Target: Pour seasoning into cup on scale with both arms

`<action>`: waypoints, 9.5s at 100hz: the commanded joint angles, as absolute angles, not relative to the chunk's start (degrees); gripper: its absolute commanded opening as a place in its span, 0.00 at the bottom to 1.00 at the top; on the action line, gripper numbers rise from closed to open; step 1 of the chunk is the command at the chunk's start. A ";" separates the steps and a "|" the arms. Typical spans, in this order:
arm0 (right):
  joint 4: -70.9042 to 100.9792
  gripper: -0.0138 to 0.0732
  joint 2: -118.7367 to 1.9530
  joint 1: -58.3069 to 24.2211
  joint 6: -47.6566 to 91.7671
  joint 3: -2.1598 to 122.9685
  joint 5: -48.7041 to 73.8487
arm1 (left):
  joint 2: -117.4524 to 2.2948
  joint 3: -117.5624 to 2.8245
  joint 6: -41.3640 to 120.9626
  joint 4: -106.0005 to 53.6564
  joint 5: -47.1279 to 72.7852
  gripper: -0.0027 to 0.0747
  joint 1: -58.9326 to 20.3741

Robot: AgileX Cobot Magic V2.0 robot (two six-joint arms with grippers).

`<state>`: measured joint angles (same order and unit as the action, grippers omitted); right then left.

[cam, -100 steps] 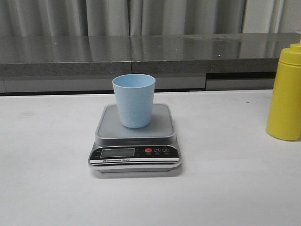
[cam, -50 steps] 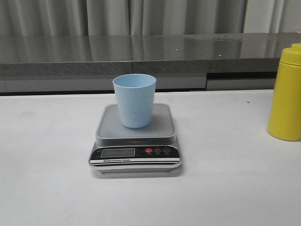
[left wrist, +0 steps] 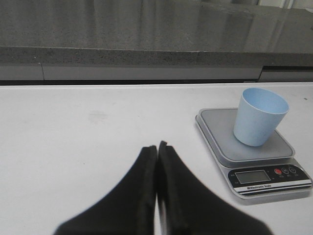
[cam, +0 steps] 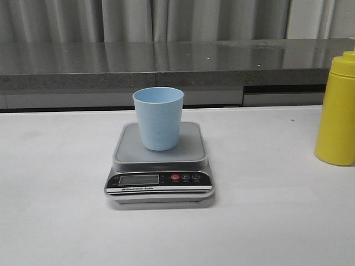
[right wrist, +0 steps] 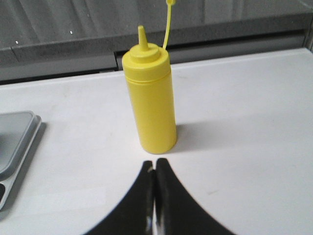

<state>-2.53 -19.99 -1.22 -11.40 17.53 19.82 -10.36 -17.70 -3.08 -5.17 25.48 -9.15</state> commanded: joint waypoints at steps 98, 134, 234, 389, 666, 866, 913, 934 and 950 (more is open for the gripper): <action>-2.58 0.90 -76.24 -1.08 -11.37 24.19 -35.31 | -10.94 -19.22 -3.66 -5.45 20.63 0.01 -9.10; -2.58 0.90 -91.84 -1.08 -11.37 30.89 -43.18 | -10.94 -19.22 -3.66 -5.45 20.63 0.01 -9.10; -6.06 0.45 -96.13 -1.08 -11.37 36.04 -42.33 | -10.94 -19.22 -3.66 -5.45 20.63 0.01 -9.10; -71.94 0.45 -99.91 -40.98 0.00 80.12 48.34 | -10.94 -19.22 -3.66 -5.45 20.63 0.01 -9.10; -26.53 0.36 -89.23 0.25 -21.09 53.43 -16.38 | -10.94 -19.22 -3.66 -5.45 20.63 0.01 -9.10; -27.68 0.90 -87.32 0.04 -27.09 31.67 -34.94 | -10.94 -19.22 -3.66 -5.45 20.63 0.01 -9.10; -27.62 0.08 -61.90 0.04 -30.10 26.21 -16.16 | -10.94 -19.22 -3.66 -5.45 20.63 0.01 -9.10; -27.62 0.08 -51.09 0.04 -36.09 23.74 -9.91 | -10.94 -19.22 -3.66 -5.45 20.63 0.01 -9.10; -27.66 0.08 -43.74 -0.02 -37.75 22.21 -5.68 | -10.94 -19.22 -3.66 -5.45 20.63 0.01 -9.10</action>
